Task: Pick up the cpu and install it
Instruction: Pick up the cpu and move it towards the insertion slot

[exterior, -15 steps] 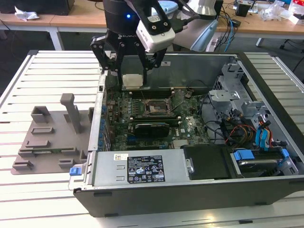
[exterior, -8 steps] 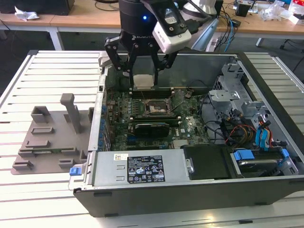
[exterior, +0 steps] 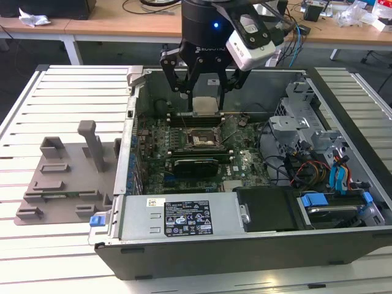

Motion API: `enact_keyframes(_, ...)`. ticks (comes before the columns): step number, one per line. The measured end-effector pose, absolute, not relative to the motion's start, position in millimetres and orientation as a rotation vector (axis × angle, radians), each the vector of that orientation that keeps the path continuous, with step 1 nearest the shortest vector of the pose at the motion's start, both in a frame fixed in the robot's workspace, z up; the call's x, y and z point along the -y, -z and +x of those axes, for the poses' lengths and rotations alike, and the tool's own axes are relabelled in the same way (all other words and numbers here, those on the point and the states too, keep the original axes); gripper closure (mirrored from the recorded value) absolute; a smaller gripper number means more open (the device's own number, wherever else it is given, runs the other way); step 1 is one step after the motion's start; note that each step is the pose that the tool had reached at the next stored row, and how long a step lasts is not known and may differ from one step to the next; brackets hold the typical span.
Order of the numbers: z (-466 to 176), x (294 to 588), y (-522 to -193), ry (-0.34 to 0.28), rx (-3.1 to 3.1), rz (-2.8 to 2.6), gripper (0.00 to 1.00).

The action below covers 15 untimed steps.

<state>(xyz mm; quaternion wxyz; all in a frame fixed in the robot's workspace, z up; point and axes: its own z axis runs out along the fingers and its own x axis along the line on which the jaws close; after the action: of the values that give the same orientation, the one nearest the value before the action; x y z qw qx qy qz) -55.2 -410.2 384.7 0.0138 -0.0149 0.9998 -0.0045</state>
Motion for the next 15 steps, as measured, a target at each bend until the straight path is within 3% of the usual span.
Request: enact_keyframes(15, -28.0, 407.1, -374.7, 0.014, -3.114, -0.046, 0.45)
